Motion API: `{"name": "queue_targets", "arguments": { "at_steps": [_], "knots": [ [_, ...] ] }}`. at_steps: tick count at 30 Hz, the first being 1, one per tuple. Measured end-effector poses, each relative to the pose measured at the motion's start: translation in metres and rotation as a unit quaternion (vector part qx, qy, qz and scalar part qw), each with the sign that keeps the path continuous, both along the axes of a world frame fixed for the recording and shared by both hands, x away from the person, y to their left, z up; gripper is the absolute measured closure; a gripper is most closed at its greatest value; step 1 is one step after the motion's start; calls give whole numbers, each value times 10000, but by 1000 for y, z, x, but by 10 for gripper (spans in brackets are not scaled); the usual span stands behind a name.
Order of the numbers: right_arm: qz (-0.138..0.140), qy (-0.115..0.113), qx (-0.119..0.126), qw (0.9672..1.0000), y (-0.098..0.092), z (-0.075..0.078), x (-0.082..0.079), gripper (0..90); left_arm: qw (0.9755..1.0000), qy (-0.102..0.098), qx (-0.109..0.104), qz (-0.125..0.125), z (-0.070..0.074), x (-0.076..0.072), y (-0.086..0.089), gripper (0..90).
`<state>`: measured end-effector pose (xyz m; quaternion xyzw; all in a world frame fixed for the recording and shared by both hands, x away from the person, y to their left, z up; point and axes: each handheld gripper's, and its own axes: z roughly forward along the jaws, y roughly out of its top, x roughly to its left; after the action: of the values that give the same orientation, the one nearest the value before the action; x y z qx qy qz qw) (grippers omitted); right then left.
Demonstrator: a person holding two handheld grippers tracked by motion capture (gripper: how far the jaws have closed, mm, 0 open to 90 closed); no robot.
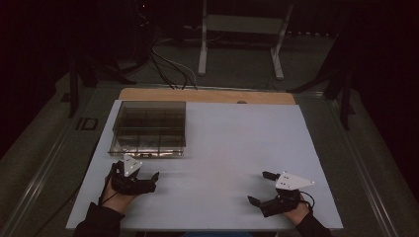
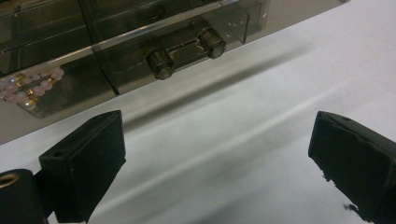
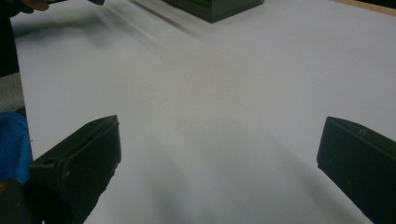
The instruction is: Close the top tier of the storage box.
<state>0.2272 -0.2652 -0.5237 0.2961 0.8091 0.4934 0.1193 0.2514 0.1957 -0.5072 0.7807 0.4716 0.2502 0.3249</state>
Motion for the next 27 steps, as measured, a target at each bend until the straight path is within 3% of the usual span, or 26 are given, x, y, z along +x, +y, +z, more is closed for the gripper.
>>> {"name": "queue_targets", "arguments": {
  "at_steps": [7, 16, 21, 27],
  "knots": [
    [-6, -9, -2, 10000, 0, 0, 0, 0, 9999, -73, 29, -108, 0, -2, -1, 165],
    [-15, -3, 17, 10000, -1, 0, 0, 0, 9996, -83, 182, -221, -4, -3, -5, 173],
    [-3, -6, -1, 10000, 0, 0, 0, 0, 9996, -166, 149, -192, -1, -4, -4, 279],
    [-12, 10, 6, 10000, 0, 0, 0, 0, 9996, -130, 171, -200, -2, -4, -2, 395]
  ]
}}
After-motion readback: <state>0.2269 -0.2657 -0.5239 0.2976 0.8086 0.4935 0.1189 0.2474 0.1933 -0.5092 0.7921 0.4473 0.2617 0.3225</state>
